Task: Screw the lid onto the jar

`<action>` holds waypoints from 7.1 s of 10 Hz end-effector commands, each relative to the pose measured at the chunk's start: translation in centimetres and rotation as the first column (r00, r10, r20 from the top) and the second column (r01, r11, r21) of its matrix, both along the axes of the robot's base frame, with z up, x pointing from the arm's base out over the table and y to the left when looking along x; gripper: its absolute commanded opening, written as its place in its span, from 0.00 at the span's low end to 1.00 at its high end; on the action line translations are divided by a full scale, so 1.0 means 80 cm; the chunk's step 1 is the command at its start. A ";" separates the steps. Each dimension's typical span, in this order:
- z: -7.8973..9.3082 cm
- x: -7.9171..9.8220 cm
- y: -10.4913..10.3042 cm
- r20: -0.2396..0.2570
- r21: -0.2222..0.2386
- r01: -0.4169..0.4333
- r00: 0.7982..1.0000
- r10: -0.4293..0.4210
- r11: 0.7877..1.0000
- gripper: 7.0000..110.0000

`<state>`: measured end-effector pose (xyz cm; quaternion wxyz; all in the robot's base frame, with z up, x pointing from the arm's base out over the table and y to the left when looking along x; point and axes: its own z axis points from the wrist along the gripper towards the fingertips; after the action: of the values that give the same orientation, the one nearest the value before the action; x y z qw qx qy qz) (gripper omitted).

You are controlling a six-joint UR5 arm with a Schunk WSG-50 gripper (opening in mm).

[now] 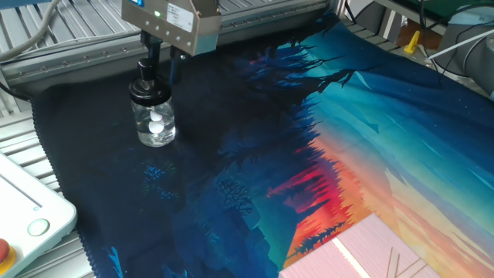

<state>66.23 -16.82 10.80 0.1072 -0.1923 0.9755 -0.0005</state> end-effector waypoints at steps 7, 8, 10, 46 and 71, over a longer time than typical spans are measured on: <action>0.021 0.019 -0.025 0.037 -0.150 -0.222 0.973 0.230 0.963 0.36; 0.021 0.018 -0.024 0.039 -0.142 -0.215 0.974 0.222 0.966 0.15; 0.020 0.012 -0.028 0.030 -0.148 -0.231 0.971 0.238 0.962 0.15; 0.033 -0.042 0.012 -0.186 0.043 -0.539 0.823 0.536 0.841 0.36; 0.060 0.043 -0.022 -0.156 0.029 -0.528 0.836 0.526 0.848 0.36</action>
<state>68.52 -19.43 16.49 0.0169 -0.4462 0.8943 0.0308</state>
